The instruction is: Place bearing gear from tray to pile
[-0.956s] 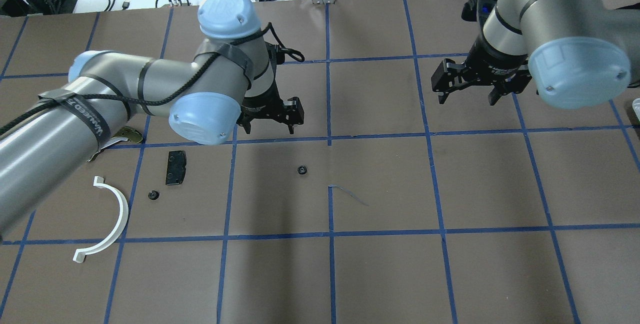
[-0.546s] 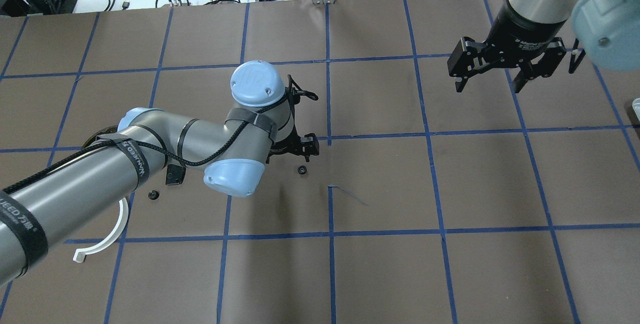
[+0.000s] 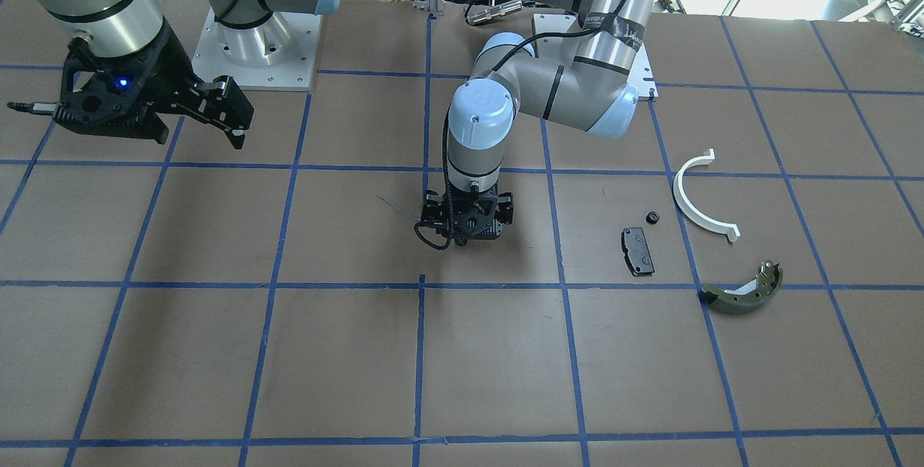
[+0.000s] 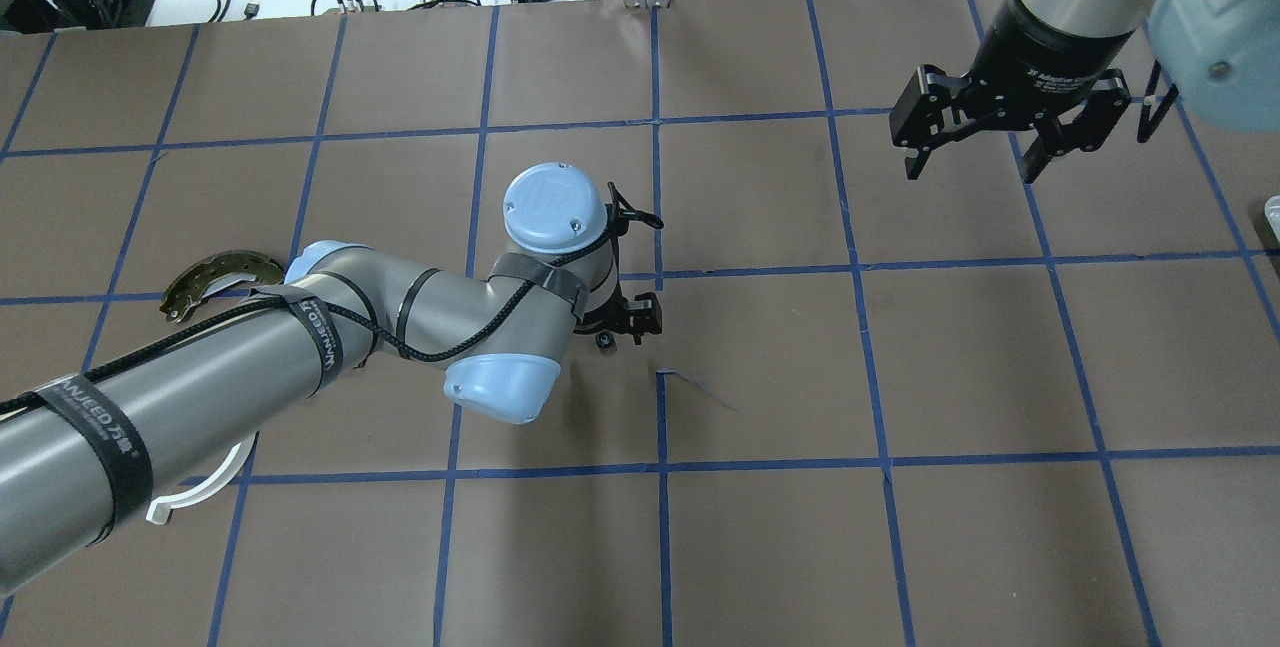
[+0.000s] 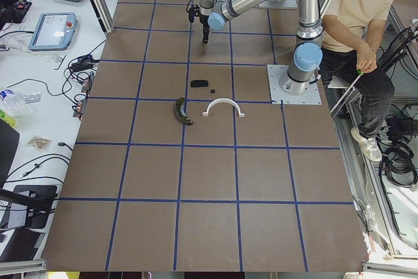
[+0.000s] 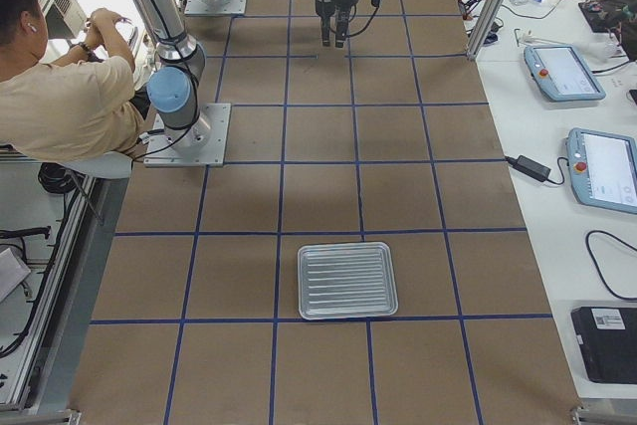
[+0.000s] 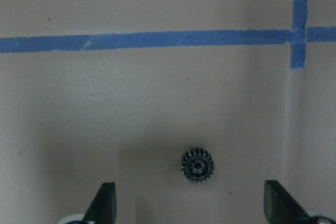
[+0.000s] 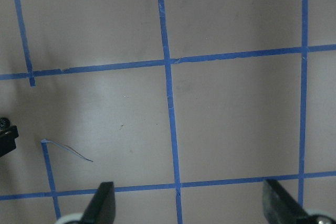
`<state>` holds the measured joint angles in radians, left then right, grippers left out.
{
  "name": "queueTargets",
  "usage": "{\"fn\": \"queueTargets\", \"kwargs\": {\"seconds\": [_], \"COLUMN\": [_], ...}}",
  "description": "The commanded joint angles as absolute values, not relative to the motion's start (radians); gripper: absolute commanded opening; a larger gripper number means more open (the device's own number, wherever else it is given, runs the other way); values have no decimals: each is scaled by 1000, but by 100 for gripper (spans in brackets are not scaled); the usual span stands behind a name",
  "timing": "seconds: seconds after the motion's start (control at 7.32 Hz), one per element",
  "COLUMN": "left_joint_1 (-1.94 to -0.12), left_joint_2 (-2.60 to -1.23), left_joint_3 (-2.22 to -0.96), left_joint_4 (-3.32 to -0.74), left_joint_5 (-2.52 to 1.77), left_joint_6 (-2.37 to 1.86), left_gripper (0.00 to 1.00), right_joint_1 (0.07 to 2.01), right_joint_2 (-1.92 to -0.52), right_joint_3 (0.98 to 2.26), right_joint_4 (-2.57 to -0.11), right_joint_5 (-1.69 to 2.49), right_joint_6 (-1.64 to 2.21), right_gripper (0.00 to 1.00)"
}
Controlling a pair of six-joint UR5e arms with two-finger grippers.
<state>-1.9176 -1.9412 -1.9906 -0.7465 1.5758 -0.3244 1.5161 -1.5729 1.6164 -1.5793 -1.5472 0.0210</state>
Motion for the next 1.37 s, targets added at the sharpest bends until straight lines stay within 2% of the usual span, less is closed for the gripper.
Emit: {"fn": "queueTargets", "kwargs": {"seconds": [0.0,0.41,0.55,0.82,1.09,1.23], "left_joint_1": [-1922,-1924,-1924,-1925,-1925,-1925], "left_joint_2": [-1954,-1965,-1967,-1967,-1970,-1971], "left_joint_3": [-1994,-1994,-1994,-1994,-1994,-1994], "left_joint_4": [-715,-712,-712,-704,-704,-704], "left_joint_5": [1577,1578,1578,1580,1578,1580], "left_joint_6": [-328,-324,-327,-328,-339,-339], "left_gripper": [92,76,76,32,24,11], "right_joint_1": [1525,1531,1531,1531,1531,1531], "right_joint_2": [-1572,-1569,-1574,-1574,-1574,-1574], "right_joint_3": [1617,1617,1615,1617,1617,1617], "right_joint_4": [-1580,-1582,-1574,-1568,-1568,-1568], "right_joint_5": [-1548,-1546,-1557,-1562,-1560,-1562], "right_joint_6": [21,18,18,18,18,18], "right_gripper": [100,100,100,100,100,100]}}
